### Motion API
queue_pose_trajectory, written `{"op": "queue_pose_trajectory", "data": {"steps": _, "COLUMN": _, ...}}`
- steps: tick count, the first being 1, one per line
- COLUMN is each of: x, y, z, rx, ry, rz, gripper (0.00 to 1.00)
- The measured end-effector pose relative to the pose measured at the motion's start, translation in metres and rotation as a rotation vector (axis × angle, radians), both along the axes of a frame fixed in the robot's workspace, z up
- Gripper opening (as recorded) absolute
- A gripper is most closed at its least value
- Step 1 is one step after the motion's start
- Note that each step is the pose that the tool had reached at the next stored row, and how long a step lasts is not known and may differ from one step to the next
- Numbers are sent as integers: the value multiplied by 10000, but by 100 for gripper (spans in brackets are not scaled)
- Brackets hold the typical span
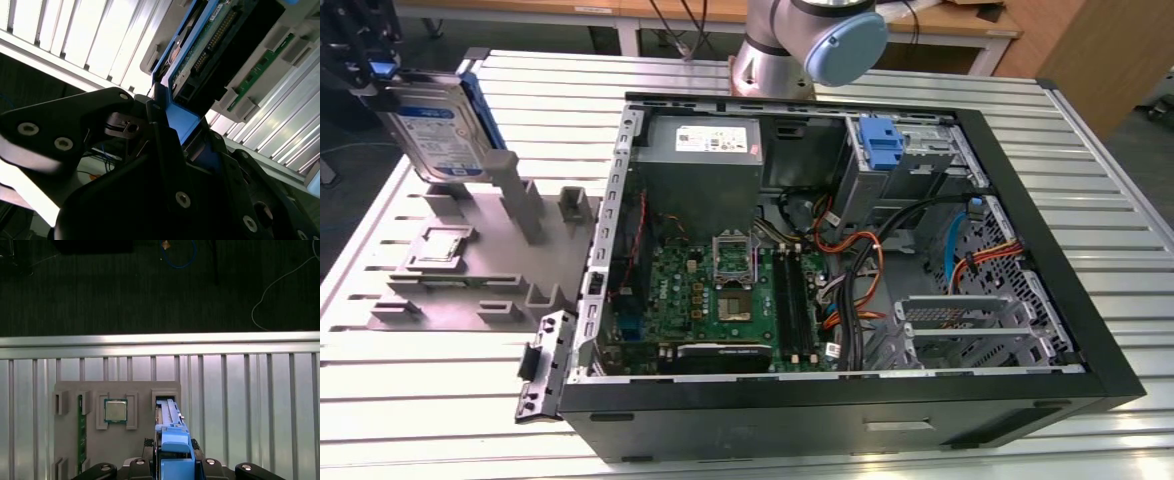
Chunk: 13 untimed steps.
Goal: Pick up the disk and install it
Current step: 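Pick up the disk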
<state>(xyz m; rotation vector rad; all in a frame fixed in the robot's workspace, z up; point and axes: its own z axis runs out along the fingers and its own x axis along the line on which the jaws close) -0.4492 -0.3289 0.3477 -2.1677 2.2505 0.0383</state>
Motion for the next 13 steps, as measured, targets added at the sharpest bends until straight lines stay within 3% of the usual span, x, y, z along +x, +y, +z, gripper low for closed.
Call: {"op": "queue_pose_trajectory", "data": {"steps": 13, "x": 0, "y": 0, "z": 123, "rx": 1, "ry": -3, "rz": 0, "gripper": 37}}
